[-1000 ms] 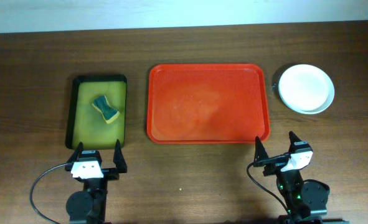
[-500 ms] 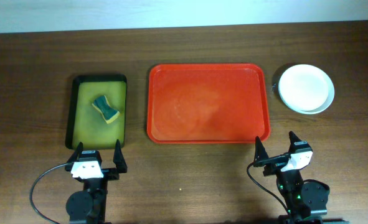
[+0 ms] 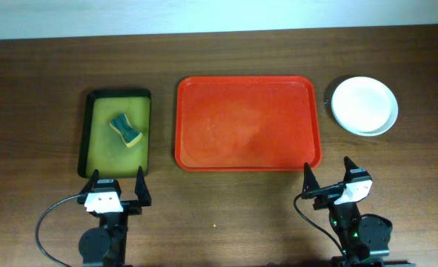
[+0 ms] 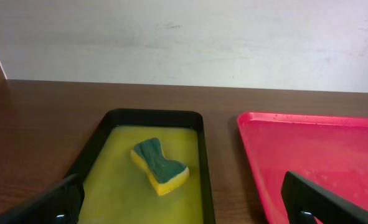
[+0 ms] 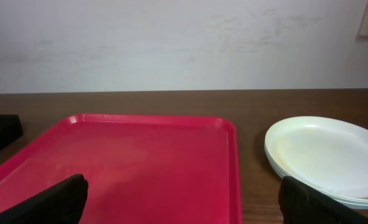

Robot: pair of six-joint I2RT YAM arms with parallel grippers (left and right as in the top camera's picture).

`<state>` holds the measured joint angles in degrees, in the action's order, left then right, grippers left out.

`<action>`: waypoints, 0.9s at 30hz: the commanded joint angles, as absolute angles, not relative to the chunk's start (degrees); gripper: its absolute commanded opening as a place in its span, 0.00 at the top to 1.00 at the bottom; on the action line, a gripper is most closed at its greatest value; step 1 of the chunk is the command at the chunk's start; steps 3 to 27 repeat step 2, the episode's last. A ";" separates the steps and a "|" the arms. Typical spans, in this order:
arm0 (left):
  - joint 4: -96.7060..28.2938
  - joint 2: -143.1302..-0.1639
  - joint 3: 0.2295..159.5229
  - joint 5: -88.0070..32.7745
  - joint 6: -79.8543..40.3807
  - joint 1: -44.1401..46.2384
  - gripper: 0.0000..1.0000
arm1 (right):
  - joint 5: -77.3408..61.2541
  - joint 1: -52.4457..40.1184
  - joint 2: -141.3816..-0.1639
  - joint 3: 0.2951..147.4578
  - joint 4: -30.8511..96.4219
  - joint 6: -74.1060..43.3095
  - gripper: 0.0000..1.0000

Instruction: Clean dirty plates on tray and stack at the side

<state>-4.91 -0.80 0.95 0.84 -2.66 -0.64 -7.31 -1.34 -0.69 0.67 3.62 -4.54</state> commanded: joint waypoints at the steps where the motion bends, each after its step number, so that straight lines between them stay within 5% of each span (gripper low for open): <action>1: -4.75 -0.30 0.49 1.23 -3.20 -0.36 0.01 | -6.81 -1.87 -0.25 0.32 3.88 -4.73 0.01; 27: -4.75 -0.30 0.49 1.23 -3.20 -0.36 0.01 | -6.81 -1.87 -0.25 0.32 3.88 -4.73 0.01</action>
